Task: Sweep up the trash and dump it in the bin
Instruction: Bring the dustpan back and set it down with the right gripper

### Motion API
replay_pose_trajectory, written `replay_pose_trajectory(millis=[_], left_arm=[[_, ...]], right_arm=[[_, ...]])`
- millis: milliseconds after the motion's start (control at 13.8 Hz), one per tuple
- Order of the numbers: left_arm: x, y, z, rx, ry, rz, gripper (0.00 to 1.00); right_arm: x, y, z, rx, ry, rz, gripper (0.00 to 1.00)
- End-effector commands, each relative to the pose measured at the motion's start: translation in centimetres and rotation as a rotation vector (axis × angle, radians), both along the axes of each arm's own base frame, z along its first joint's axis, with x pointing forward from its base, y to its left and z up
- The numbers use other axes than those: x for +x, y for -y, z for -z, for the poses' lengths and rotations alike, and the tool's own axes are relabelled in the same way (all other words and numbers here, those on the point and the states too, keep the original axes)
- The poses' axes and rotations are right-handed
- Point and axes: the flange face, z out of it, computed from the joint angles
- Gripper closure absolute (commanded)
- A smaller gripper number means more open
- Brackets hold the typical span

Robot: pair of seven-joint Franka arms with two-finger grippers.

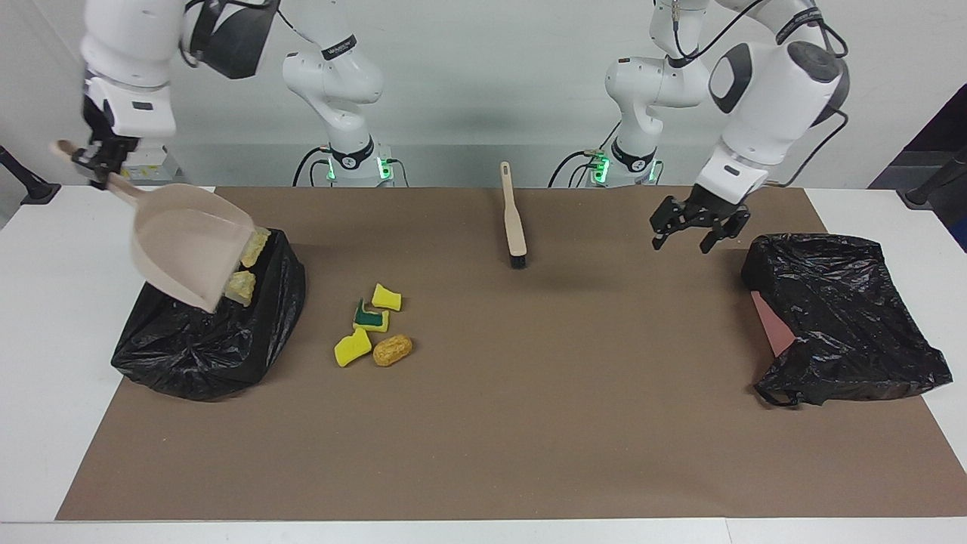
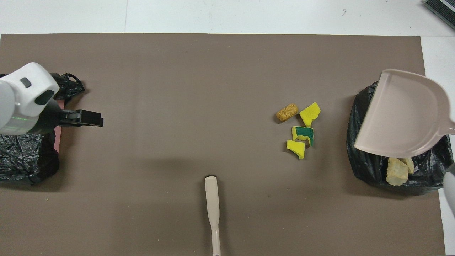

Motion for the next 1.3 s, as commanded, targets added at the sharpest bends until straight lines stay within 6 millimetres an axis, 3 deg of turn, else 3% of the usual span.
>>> replay_pose_trajectory(millis=[0, 72, 289, 362, 506, 795, 868, 1012, 1229], left_arm=[[0.5, -4.3, -0.9, 0.037, -0.026, 0.020, 0.00], [0.5, -5.4, -1.1, 0.068, -0.022, 0.032, 0.00], [1.2, -7.0, -4.5, 0.078, -0.040, 0.007, 0.00], [1.3, -6.9, -5.8, 0.090, -0.054, 0.014, 0.00], [1.7, -6.5, -6.2, 0.153, -0.087, 0.047, 0.00], [2.0, -5.9, -6.1, 0.160, -0.053, 0.078, 0.00], [1.9, -6.0, -6.1, 0.160, -0.053, 0.082, 0.00], [1.8, -6.0, -5.9, 0.160, -0.056, 0.085, 0.00], [1.7, -5.7, -5.5, 0.158, -0.055, 0.090, 0.00]], right_arm=[[-0.5, -7.0, 2.0, 0.103, 0.104, 0.286, 1.00], [-0.4, -10.4, 3.4, 0.124, 0.123, 0.355, 1.00], [0.4, -19.7, 8.0, 0.214, 0.166, 0.630, 1.00], [0.7, -22.8, 9.3, 0.247, 0.188, 0.717, 1.00], [1.3, -29.6, 13.4, 0.305, 0.225, 0.851, 1.00], [4.6, -37.0, 16.9, 0.440, 0.203, 1.034, 1.00], [5.1, -40.2, 17.5, 0.464, 0.197, 1.064, 1.00], [6.8, -44.3, 19.2, 0.503, 0.189, 1.101, 1.00], [8.1, -48.0, 21.3, 0.567, 0.214, 1.069, 1.00]])
